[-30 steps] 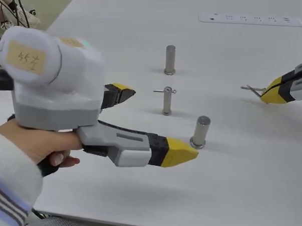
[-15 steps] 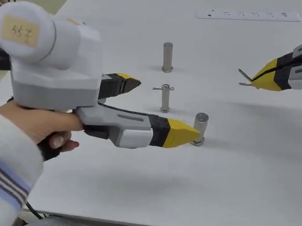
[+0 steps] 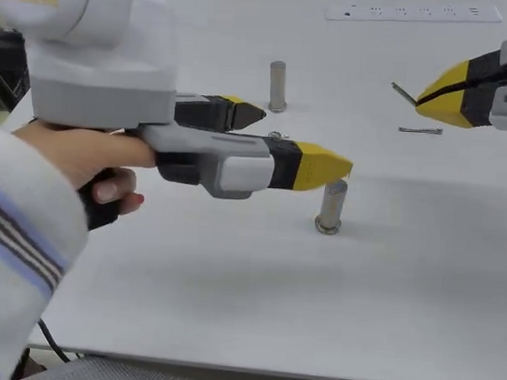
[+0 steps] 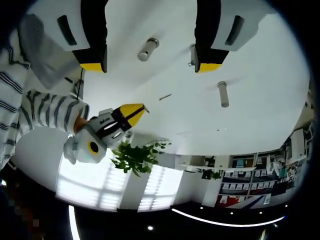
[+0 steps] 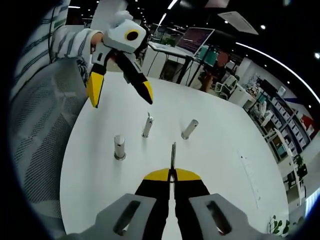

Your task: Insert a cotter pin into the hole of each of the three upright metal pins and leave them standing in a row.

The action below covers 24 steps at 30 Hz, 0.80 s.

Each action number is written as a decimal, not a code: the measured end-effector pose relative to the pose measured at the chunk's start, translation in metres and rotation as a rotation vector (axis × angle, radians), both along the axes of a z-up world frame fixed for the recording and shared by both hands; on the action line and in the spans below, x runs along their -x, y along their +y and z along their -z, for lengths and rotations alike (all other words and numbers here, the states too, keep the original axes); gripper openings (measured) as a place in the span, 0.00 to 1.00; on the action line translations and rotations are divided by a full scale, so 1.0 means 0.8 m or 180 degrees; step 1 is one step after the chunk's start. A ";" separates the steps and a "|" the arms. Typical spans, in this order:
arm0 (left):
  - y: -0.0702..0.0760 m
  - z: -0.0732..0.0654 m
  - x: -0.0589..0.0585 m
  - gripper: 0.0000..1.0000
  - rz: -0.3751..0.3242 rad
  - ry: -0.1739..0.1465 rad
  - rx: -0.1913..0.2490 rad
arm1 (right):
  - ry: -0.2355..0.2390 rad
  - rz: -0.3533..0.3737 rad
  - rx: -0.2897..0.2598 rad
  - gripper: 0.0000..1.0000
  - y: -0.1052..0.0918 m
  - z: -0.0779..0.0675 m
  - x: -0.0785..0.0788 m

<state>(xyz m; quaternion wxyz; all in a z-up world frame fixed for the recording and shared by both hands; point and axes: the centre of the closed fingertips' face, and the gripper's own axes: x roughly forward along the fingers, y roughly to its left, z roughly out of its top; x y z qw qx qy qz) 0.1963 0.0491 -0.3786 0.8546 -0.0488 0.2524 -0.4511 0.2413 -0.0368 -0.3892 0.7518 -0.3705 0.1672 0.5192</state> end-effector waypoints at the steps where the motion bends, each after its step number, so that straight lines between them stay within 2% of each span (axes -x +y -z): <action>1: -0.002 -0.001 0.001 0.67 0.0013 0.0018 0.0023 | -0.0015 -0.0004 -0.0009 0.00 0.001 -0.001 -0.002; 6: -0.011 -0.007 -0.002 0.60 0.0031 0.0120 0.0176 | -0.0128 -0.0095 -0.0007 0.00 0.012 -0.004 0.004; 13: -0.019 -0.012 -0.004 0.46 0.0059 0.0250 0.0251 | -0.0263 -0.0270 0.0036 0.00 0.032 -0.006 0.021; 19: -0.026 -0.013 -0.003 0.30 0.0082 0.0384 0.0342 | -0.0384 -0.0441 0.0134 0.00 0.047 -0.006 0.039; 24: -0.029 -0.010 -0.008 0.19 0.0111 0.0481 0.0381 | -0.0451 -0.0530 0.0196 0.00 0.053 -0.002 0.040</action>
